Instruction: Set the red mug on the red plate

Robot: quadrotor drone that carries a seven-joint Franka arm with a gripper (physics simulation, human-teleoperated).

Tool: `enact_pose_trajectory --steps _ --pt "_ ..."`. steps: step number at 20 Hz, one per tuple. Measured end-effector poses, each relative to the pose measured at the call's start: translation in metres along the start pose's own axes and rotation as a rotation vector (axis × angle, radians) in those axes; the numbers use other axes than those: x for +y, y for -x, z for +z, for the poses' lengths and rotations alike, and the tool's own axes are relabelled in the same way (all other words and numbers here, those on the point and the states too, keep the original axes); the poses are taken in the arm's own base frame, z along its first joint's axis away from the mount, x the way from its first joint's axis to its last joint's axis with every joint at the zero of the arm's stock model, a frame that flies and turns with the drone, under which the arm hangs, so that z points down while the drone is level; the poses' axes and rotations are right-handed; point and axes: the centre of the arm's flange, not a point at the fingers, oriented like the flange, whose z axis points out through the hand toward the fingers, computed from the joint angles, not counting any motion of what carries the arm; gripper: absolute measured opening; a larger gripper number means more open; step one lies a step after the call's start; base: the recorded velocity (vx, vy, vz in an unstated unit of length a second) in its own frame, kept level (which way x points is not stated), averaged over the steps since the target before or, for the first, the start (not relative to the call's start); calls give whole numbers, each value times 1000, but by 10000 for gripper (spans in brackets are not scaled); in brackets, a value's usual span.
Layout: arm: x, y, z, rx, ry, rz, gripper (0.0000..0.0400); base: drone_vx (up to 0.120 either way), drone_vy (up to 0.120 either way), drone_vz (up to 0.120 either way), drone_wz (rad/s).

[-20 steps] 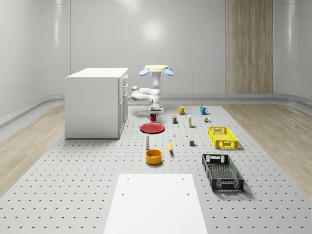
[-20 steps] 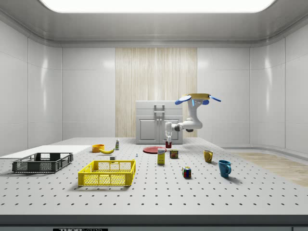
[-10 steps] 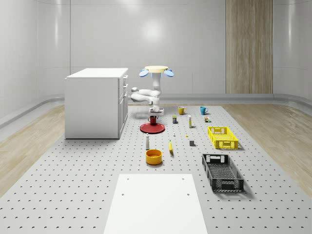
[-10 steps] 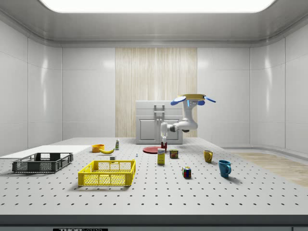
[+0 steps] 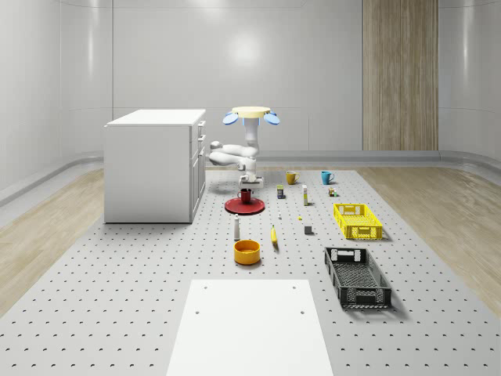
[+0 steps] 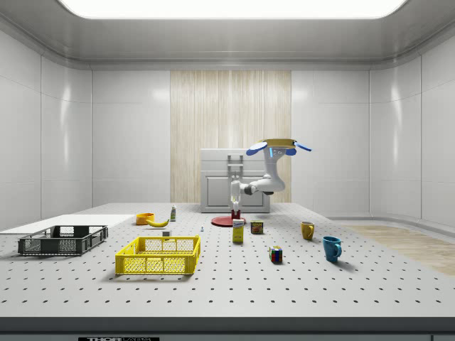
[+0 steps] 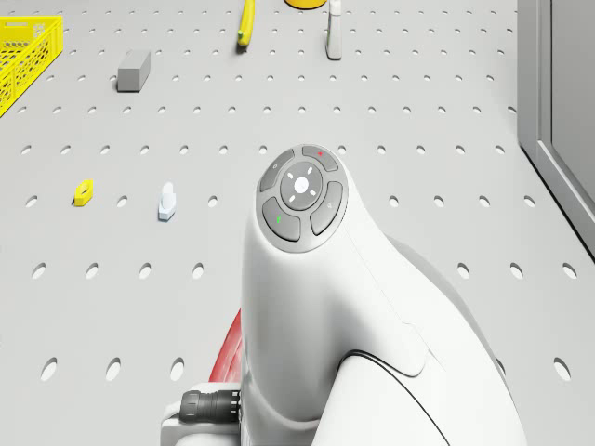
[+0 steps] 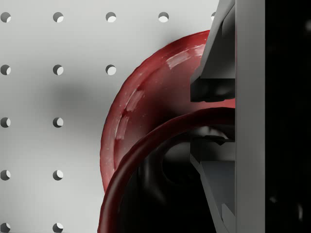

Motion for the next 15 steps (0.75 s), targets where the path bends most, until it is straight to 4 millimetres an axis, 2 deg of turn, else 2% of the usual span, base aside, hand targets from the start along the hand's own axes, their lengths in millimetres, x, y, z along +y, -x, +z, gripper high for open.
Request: enact_pose_trajectory --steps 8,9,11,13,15 --pt "0 0 0 0 0 0 100 110 0 0 0" --pt "0 0 0 0 0 0 166 0 0 0 0" --pt "0 0 0 0 0 0 258 0 0 0 0" --pt "0 0 -2 0 0 0 314 0 0 0 0" --pt "0 0 -6 0 0 0 348 0 0 0 0"
